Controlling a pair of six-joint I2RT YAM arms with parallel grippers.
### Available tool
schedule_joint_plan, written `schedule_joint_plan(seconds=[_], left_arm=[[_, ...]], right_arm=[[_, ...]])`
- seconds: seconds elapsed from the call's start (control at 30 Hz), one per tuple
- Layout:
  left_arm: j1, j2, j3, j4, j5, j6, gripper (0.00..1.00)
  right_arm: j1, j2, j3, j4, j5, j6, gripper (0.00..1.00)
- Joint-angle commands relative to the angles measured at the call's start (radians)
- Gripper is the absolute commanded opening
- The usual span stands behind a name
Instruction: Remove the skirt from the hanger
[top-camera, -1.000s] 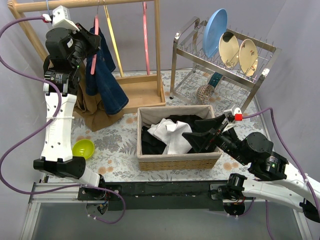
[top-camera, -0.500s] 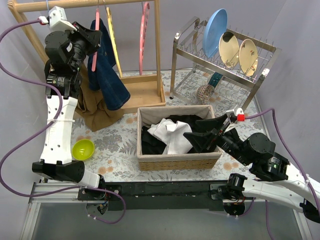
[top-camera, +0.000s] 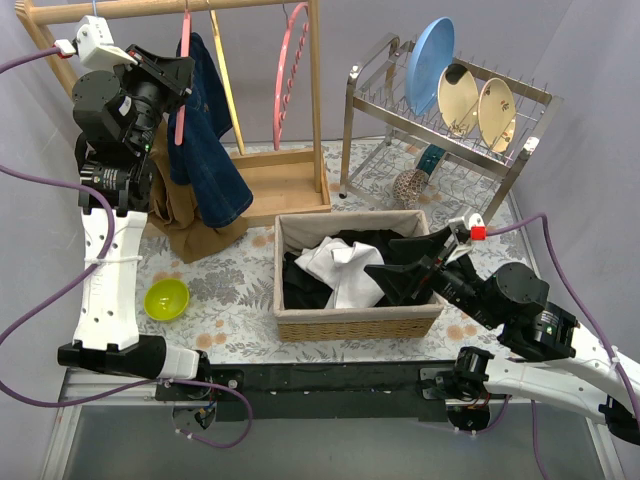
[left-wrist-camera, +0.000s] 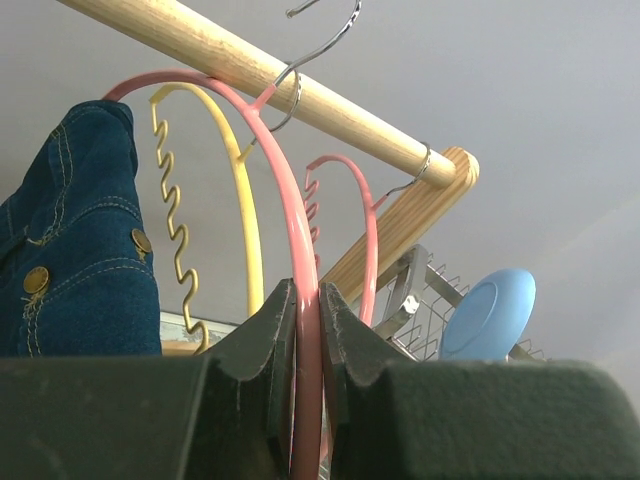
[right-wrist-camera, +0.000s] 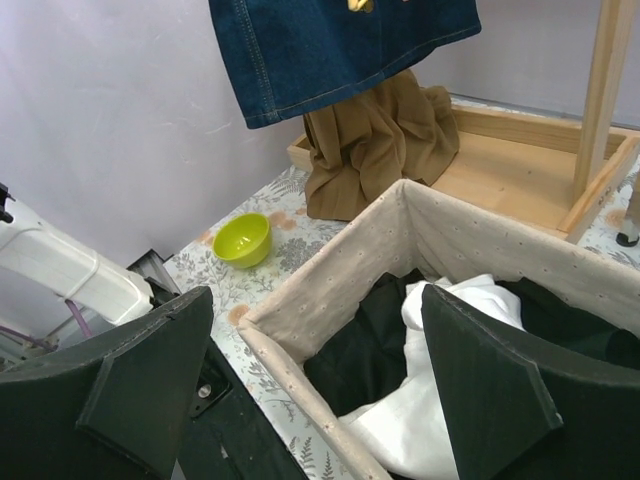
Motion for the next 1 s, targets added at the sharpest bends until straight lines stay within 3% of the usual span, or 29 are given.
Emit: schedule_joint_plan(seconds=[0.0, 0.23, 0.43, 0.67, 0.97], left_arm=[[-0.001, -0.103, 0.009, 0.132, -0.052, 0.022, 0.00], [-0.001, -0.154, -0.017, 0.081, -0.036, 0.033, 0.00], [0.001, -0.229, -0.033, -0.004, 0.020, 0.025, 0.00], [-0.001, -0.349, -0.100, -0.113, 0.102, -0.015, 0.00], [-0.001, -0.519, -0.269, -0.098, 0.197, -0.092, 0.00]], right_arm=[[-0.001, 0.073, 0.089, 0.008, -0.060, -0.030, 0.92], [-0.001, 0.270, 0.220, 0.010, -0.200, -0.048, 0.91], [0.008, 0.422, 0.321, 0.121, -0.277, -0.041, 0.92], [0.073, 0.669, 0.534, 0.209, -0.225, -0.086, 0.98], [0.163, 0.962, 0.718, 0.309, -0.142, -0.162, 0.98]])
